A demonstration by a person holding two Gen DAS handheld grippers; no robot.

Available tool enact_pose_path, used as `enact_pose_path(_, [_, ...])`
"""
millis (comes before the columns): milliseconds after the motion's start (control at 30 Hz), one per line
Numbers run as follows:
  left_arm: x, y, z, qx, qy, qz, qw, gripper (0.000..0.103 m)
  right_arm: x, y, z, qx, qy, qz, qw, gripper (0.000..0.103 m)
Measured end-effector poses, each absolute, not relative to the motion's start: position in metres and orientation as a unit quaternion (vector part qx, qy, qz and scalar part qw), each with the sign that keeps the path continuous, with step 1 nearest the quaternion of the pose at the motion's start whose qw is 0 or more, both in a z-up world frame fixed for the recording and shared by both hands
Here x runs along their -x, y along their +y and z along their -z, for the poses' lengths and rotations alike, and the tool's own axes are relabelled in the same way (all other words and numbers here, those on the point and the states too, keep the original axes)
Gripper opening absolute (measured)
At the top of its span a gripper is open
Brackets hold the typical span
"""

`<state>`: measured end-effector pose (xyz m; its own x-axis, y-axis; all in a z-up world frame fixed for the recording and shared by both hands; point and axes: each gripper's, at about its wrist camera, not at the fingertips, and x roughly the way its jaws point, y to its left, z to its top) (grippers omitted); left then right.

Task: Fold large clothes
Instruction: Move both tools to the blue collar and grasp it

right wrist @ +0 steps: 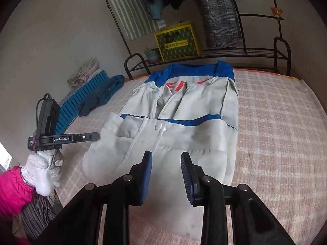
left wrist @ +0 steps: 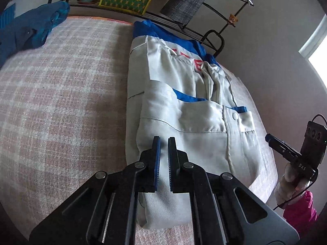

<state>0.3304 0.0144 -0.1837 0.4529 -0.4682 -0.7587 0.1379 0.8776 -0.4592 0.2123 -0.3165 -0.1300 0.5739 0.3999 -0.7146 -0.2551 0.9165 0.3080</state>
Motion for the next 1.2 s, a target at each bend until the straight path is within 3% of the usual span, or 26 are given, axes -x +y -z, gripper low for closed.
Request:
enact_pose_path(67, [-0.339,0.017,0.195,0.182,0.499,0.162,0.832,0.003,-0.234,-0.313,0.151,-0.079,0.45,-0.155,0.876,0.03])
enact_pose_path(167, [-0.345,0.017,0.211,0.168,0.515,0.147,0.828,0.003,-0.247,-0.326,0.184,-0.109,0.492,-0.124,0.855,0.008])
enact_pose_path(300, [-0.348,0.018,0.215,0.164,0.518,0.154,0.825,0.003,-0.238,-0.333,0.186,-0.125,0.487,-0.121,0.856,0.008])
enact_pose_path(433, [-0.346,0.029,0.193,0.175,0.51,0.138,0.831,0.004,-0.226,-0.332,0.157,-0.101,0.478,-0.112,0.865,0.029])
enact_pose_path(600, [-0.347,0.043,0.142,0.168,0.478,0.152,0.849,0.005,-0.209,-0.347,0.1,-0.1,0.426,-0.127,0.89,0.029])
enact_pose_path(700, [-0.36,0.051,0.103,0.164,0.46,0.166,0.857,0.019,-0.214,-0.362,0.063,-0.107,0.407,-0.136,0.897,0.031])
enact_pose_path(767, [-0.375,0.057,0.078,0.161,0.446,0.175,0.863,0.034,-0.224,-0.369,0.038,-0.103,0.395,-0.147,0.901,0.035])
enact_pose_path(900, [-0.425,0.061,0.044,0.158,0.434,0.19,0.866,0.036,-0.258,-0.374,0.004,-0.087,0.382,-0.157,0.906,0.05])
enact_pose_path(1033, [-0.487,0.06,0.038,0.156,0.43,0.19,0.868,0.047,-0.314,-0.38,-0.006,-0.082,0.38,-0.151,0.909,0.053])
enact_pose_path(1200, [-0.568,0.045,0.071,0.182,0.458,0.202,0.846,0.047,-0.403,-0.392,0.021,-0.123,0.397,-0.145,0.898,0.056])
